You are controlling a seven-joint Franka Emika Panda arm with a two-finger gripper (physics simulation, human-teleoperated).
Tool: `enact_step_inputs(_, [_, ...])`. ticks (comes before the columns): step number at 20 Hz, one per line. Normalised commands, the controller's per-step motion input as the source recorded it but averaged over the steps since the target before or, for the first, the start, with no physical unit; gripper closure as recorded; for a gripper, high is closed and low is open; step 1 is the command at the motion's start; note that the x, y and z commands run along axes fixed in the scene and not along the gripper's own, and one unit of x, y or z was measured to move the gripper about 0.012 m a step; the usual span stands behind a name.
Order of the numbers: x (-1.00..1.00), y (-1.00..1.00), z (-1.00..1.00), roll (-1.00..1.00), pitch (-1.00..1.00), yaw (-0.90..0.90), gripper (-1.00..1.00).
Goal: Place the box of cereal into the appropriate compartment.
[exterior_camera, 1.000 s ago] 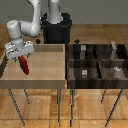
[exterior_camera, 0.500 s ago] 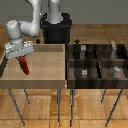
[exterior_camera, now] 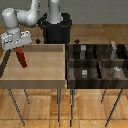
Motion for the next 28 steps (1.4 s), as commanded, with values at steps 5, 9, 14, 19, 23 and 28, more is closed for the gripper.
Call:
enact_step_inputs(5, [0.00,0.00,1.00,0.00,0.00,0.00,1.00])
enact_step_inputs(9, [0.00,0.00,1.00,0.00,0.00,0.00,1.00])
enact_step_inputs(14, [0.00,0.80,0.20,0.00,0.00,0.00,1.00])
enact_step_inputs(19, [0.00,1.00,0.00,0.00,0.00,0.00,1.00])
enact_step_inputs(23, [0.00,1.00,0.00,0.00,0.00,0.00,1.00])
enact_step_inputs(28, [0.00,1.00,0.00,0.00,0.00,0.00,1.00])
